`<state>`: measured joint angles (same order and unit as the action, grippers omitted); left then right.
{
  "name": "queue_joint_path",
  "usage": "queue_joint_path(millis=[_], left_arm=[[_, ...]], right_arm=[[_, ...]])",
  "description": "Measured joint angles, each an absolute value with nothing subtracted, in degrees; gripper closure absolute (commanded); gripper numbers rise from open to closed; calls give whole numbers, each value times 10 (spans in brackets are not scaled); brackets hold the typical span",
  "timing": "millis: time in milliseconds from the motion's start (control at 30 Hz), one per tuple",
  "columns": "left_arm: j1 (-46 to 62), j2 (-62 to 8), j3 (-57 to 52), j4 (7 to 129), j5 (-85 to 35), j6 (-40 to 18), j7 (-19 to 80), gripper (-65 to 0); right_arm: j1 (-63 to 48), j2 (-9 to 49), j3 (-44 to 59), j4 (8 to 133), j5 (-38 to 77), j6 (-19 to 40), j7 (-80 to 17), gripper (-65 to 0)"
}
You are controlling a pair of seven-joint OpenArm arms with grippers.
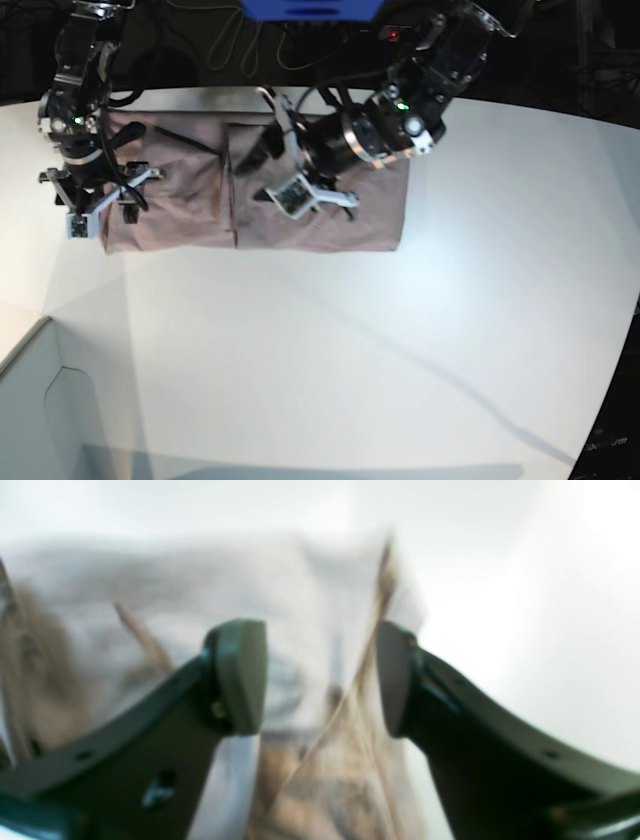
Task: Layout the t-shirt on the table in an organized manner, then fold the t-shirt properly
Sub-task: 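Open the left gripper and lift it away from the folded shirt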
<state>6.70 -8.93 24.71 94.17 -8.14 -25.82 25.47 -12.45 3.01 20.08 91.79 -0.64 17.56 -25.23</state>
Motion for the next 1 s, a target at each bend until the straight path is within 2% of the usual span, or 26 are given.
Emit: queue_joint_path(millis=[167,367,667,733,800,933,967,1000], left_arm=[[113,-96,80,942,-79,-257,259,-217],[119,-90,-106,939,-81,-257,254,-217],[119,-87,-197,938,-80,-258,256,-217],[119,-87,-197,938,-80,-258,256,-217],[118,-87,-197,929,-82,-258,253,-217],[118,-87,-197,901,-80,-259,258,-217],[119,-87,-197,900,-80,-259,258,-217],[119,-87,-197,897,-81,-259,258,-217]], right_arm=[[-133,31,224,910,-7,176,-256,-419],[-102,33,258,812,-10,175,-252,-420],[-86,49,254,754,3,173,-232,-401],[-88,50,240,754,2,171,-230,-353],[-88,50,225,754,3,169,-227,-274],[-85,49,208,743,11,169,-218,-33],[-84,49,208,738,12,169,-212,0],[-83,49,208,735,12,169,-211,0]])
